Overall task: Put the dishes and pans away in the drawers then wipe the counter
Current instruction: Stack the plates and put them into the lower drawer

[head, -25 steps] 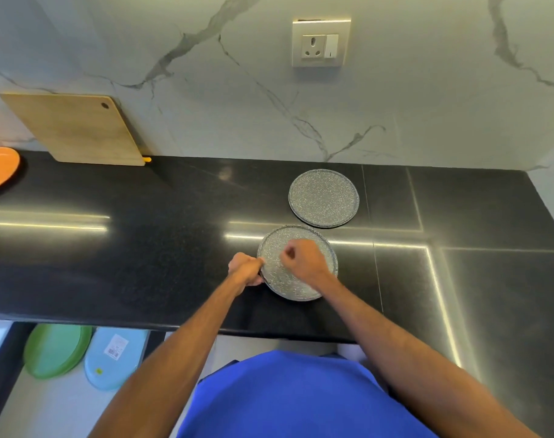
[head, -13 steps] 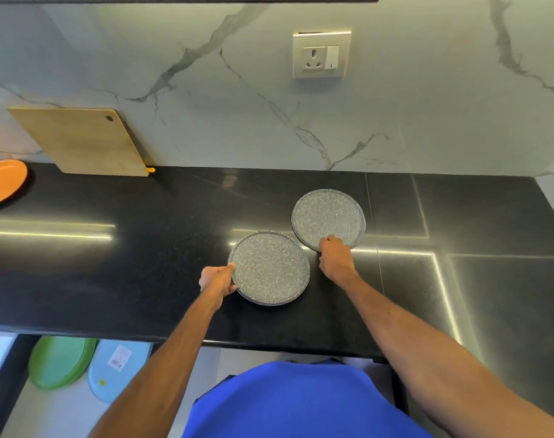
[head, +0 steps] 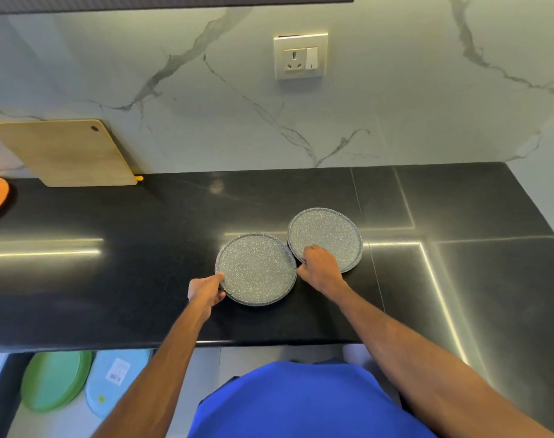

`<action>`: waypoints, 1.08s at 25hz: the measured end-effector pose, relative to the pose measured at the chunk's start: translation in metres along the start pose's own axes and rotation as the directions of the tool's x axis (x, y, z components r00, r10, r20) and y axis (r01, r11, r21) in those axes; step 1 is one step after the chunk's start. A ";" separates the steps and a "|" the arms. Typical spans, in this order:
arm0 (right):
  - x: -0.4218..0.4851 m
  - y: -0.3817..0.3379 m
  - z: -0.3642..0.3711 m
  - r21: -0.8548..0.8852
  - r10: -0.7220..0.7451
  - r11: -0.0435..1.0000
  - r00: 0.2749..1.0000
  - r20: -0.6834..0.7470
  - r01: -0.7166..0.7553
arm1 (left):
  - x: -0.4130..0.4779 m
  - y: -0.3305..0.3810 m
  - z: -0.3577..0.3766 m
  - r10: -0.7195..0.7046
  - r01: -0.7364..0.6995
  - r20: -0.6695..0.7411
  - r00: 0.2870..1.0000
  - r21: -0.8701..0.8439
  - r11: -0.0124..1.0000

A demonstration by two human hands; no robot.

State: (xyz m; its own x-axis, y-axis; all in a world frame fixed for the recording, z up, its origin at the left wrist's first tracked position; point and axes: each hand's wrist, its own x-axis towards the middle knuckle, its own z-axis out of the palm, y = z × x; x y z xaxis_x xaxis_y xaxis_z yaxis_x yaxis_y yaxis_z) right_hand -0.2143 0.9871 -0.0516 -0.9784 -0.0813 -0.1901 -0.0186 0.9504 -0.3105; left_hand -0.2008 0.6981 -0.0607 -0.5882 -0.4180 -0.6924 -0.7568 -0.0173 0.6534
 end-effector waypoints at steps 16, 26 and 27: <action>-0.133 -0.174 0.047 0.190 -0.357 0.912 0.931 -0.072 0.364 | -0.061 -0.062 -0.085 0.060 -0.015 0.373 0.926 -0.122 0.992; -0.243 -0.165 0.097 0.423 0.201 0.902 0.948 -0.246 -0.082 | -0.085 -0.137 -0.165 0.248 -0.288 0.402 0.881 0.040 0.957; -0.252 -0.164 0.098 0.476 0.321 0.858 0.925 -0.202 -0.193 | -0.090 -0.143 -0.177 0.263 -0.301 0.404 0.876 0.031 0.953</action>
State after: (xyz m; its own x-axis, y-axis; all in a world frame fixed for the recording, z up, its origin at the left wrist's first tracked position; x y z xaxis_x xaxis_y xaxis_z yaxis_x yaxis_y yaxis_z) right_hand 0.0557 0.8226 -0.0442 -0.9530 0.2902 -0.0869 0.2710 0.6885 -0.6727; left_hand 0.0110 0.5776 -0.0377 -0.8296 -0.0040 -0.5583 -0.5535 0.1373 0.8215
